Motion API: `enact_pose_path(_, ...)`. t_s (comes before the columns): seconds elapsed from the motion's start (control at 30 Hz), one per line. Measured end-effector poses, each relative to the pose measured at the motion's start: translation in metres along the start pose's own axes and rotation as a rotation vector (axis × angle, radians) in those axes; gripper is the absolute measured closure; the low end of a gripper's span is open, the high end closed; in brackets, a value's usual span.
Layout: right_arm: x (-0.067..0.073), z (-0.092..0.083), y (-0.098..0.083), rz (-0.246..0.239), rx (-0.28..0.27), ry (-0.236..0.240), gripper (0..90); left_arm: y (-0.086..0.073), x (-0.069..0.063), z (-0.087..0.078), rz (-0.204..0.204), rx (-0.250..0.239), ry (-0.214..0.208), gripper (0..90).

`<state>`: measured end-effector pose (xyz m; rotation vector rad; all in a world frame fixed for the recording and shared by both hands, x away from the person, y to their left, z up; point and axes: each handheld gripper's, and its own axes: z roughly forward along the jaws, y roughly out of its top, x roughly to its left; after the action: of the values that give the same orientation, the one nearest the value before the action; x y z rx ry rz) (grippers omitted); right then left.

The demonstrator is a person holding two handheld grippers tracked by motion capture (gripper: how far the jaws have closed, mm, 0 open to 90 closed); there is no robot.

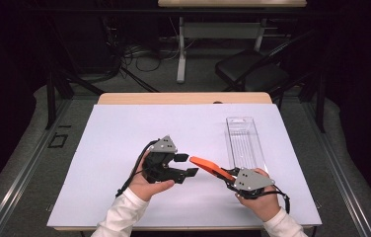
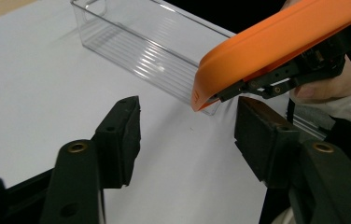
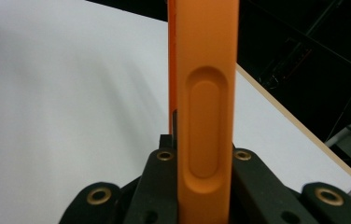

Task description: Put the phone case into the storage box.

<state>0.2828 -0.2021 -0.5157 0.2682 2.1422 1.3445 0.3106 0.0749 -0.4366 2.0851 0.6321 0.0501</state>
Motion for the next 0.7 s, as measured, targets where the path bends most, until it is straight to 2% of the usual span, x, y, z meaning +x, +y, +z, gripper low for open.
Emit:
enact_pose_path(0.1,0.0006,0.0012,-0.0002,0.009,-0.005,0.008,87.7,-0.0006,0.0003,0.0007,-0.014,0.001,0.011,45.7)
enact_pose_path(0.23,0.0006,0.0016,-0.0002,0.02,-0.008,0.012,87.7,-0.0008,0.0005,0.0001,-0.011,-0.014,-0.006,48.7)
enact_pose_path(0.33,0.0011,0.0025,-0.0004,0.025,-0.011,0.018,87.7,-0.0007,-0.0014,-0.0007,0.0,-0.029,0.005,49.7)
enact_pose_path(0.4,0.0016,0.0032,-0.0005,0.026,-0.013,0.023,87.7,-0.0007,-0.0017,-0.0014,0.003,-0.034,-0.009,51.0)
enact_pose_path(0.53,0.0024,0.0041,-0.0001,0.026,-0.011,0.028,87.7,-0.0009,-0.0019,-0.0024,0.006,-0.04,0.004,56.3)
enact_pose_path(0.7,0.0031,0.0046,-0.0002,0.032,-0.009,0.033,87.7,-0.0012,-0.0007,-0.0045,-0.004,-0.064,-0.016,62.4)
